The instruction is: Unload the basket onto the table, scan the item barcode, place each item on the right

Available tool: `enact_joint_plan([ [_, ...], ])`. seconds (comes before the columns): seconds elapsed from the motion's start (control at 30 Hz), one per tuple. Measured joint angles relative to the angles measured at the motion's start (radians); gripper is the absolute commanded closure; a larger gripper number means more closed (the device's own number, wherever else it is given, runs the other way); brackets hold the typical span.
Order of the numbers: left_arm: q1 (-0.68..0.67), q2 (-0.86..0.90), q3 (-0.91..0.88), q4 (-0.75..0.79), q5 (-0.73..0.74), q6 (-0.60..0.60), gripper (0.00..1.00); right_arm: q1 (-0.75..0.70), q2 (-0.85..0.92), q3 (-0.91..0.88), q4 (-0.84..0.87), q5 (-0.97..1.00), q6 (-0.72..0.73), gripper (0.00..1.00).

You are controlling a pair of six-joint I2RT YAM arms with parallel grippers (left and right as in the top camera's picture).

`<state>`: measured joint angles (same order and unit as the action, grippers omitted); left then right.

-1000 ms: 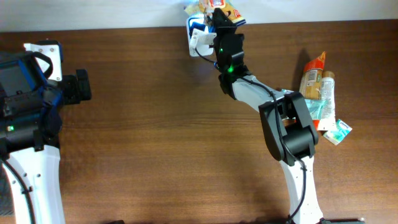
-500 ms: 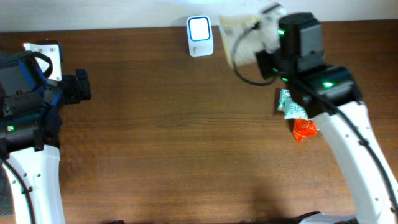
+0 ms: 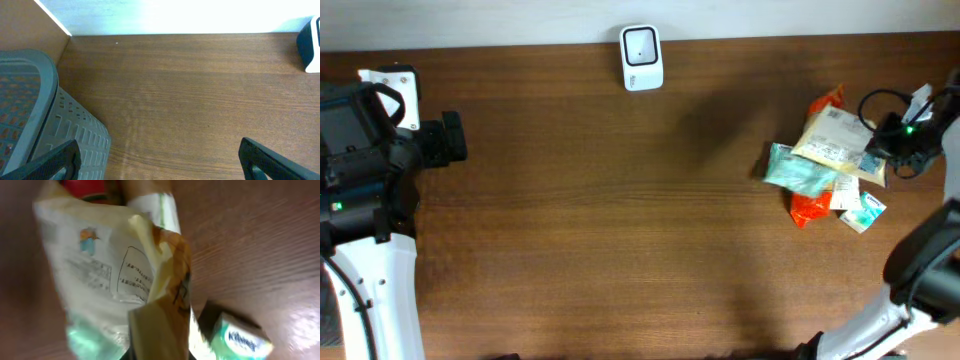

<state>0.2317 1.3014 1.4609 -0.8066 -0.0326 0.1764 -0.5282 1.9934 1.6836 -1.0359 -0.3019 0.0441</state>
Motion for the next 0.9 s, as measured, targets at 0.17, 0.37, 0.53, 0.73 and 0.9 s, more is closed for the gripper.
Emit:
enact_joint_plan([
  [0.17,0.000,0.000,0.000,0.000,0.000,0.000,0.01,-0.019,0.032,0.000,0.008,-0.014,-0.010,0.33],
  [0.37,0.000,0.000,0.000,0.000,0.000,0.000,0.01,-0.026,0.007,0.311,-0.340,-0.069,-0.089,0.17],
  [0.53,0.000,0.000,0.000,0.001,0.000,0.000,0.01,0.171,-0.091,0.746,-0.603,-0.134,-0.256,0.01],
  [0.73,0.000,0.000,0.000,0.000,0.000,0.000,0.01,0.441,-0.279,0.900,-0.657,-0.139,-0.248,0.01],
  [0.9,0.000,0.000,0.000,0.000,0.000,0.000,0.01,0.687,-0.360,0.905,-0.657,-0.145,-0.230,0.01],
])
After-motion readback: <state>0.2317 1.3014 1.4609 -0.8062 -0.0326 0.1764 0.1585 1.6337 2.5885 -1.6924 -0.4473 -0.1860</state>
